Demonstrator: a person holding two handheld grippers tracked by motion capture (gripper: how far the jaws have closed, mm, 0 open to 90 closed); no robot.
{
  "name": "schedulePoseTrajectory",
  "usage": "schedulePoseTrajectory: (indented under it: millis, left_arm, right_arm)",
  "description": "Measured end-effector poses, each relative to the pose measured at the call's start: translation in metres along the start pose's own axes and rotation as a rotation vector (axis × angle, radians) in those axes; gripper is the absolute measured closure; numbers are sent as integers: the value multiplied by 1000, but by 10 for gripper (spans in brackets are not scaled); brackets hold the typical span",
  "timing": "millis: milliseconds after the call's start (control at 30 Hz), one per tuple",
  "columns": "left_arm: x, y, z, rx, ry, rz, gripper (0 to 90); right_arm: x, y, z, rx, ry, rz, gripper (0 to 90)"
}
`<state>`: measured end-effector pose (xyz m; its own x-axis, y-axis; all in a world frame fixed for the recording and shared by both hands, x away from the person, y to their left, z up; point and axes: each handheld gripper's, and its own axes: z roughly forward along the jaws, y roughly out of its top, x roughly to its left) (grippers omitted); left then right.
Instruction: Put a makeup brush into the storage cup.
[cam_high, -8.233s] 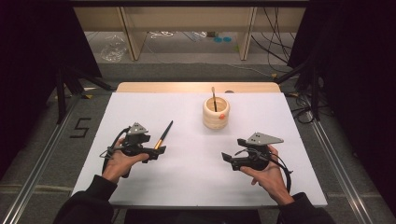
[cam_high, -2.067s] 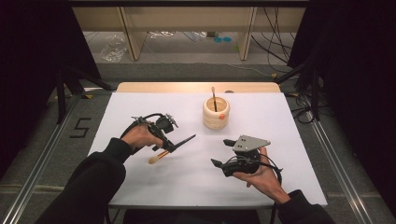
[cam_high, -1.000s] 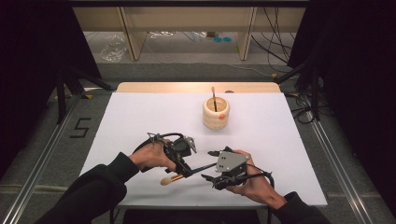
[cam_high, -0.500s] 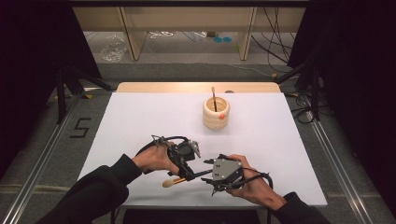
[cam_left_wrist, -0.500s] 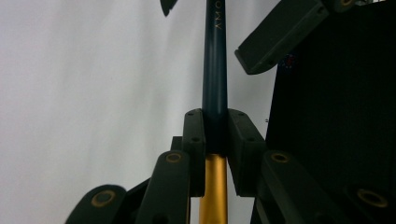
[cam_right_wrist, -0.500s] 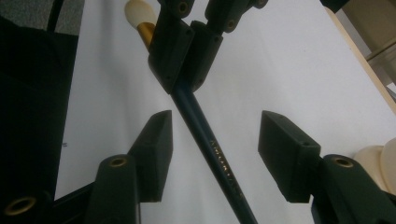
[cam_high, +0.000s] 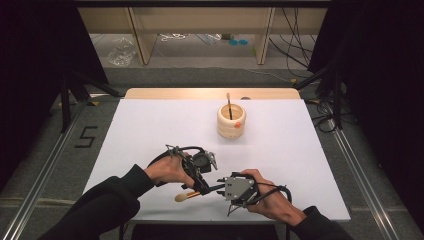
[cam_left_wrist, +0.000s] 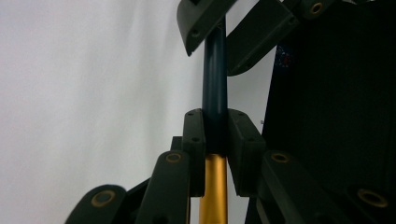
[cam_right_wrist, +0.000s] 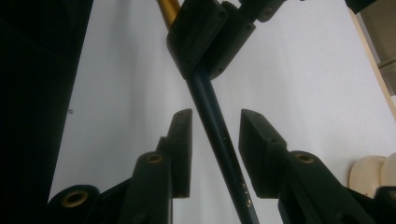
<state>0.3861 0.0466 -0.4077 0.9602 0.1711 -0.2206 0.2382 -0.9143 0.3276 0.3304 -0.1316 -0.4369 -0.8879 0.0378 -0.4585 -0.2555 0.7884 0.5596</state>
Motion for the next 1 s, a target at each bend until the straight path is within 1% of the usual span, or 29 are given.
schedulePoseTrajectory:
  millis: [33, 67, 100, 133, 167, 200, 233, 267, 300, 367, 400, 467, 500, 533, 567, 600, 633, 667, 700, 733, 767, 867, 933, 1000]
  left_arm:
    - [0, 0, 0, 2, 2, 0, 781]
    - [-1, 1, 0, 4, 1, 0, 781]
    - [-1, 1, 0, 7, 1, 0, 781]
    - [-1, 2, 0, 7, -1, -2, 781]
    - [-3, 2, 1, -14, -5, -26, 781]
    - [-1, 3, 0, 14, -4, 6, 781]
    - [-3, 3, 2, -4, -6, -18, 781]
    - [-2, 4, 1, 20, -8, 9, 781]
    - [-2, 5, 2, 16, -10, 6, 781]
    - [-3, 6, 2, 18, -13, 10, 781]
    - [-3, 6, 2, 21, -14, 11, 781]
    - [-5, 7, 3, 11, -21, -6, 781]
    - [-5, 7, 3, 12, -21, -5, 781]
    - [-4, 8, 1, 33, -22, 16, 781]
    - [-4, 8, 1, 34, -23, 15, 781]
    - [-5, 9, 1, 38, -23, 15, 781]
    - [-5, 9, 2, 36, -21, 15, 781]
    - [-7, 9, 3, 17, -28, -13, 781]
    - [-7, 10, 3, 30, -30, -5, 781]
    - [-5, 10, 2, 48, -29, 16, 781]
    - [-5, 11, 2, 49, -31, 16, 781]
    - [-5, 11, 2, 51, -36, 7, 781]
    - [-5, 12, 1, 56, -39, 8, 780]
    - [-5, 12, 1, 58, -41, 6, 780]
  right_arm:
    - [3, 0, 0, 14, 0, 10, 679]
    - [3, 1, 1, 12, 4, 3, 684]
    - [2, 1, 1, 7, 14, -17, 689]
    - [3, 1, 2, 15, -2, -14, 692]
    - [4, 2, 2, 19, 9, -22, 693]
    - [2, 2, 1, 34, 3, -66, 695]
    - [3, 2, 1, 43, 2, -76, 698]
    - [3, 2, 2, 35, 22, -93, 702]
    - [3, 3, 1, 44, 12, -93, 704]
    - [7, 2, 1, 79, 6, -61, 715]
    - [8, 2, 1, 81, 10, -56, 718]
    - [5, 3, 3, 50, 15, -108, 730]
    - [5, 3, 4, 45, 30, -116, 736]
    - [5, 3, 3, 52, 19, -113, 744]
    - [4, 3, 4, 45, 34, -122, 750]
    - [4, 2, 4, 47, 27, -124, 753]
    - [5, 2, 3, 56, 18, -114, 757]
    - [5, 2, 3, 59, 23, -111, 761]
    - [7, 2, 2, 78, 31, -91, 766]
    - [7, 2, 2, 83, 37, -104, 769]
    - [8, 2, 2, 83, 38, -81, 771]
    - [8, 2, 2, 84, 38, -91, 776]
    - [8, 3, 2, 79, 35, -113, 778]
    - [8, 3, 2, 80, 35, -116, 779]
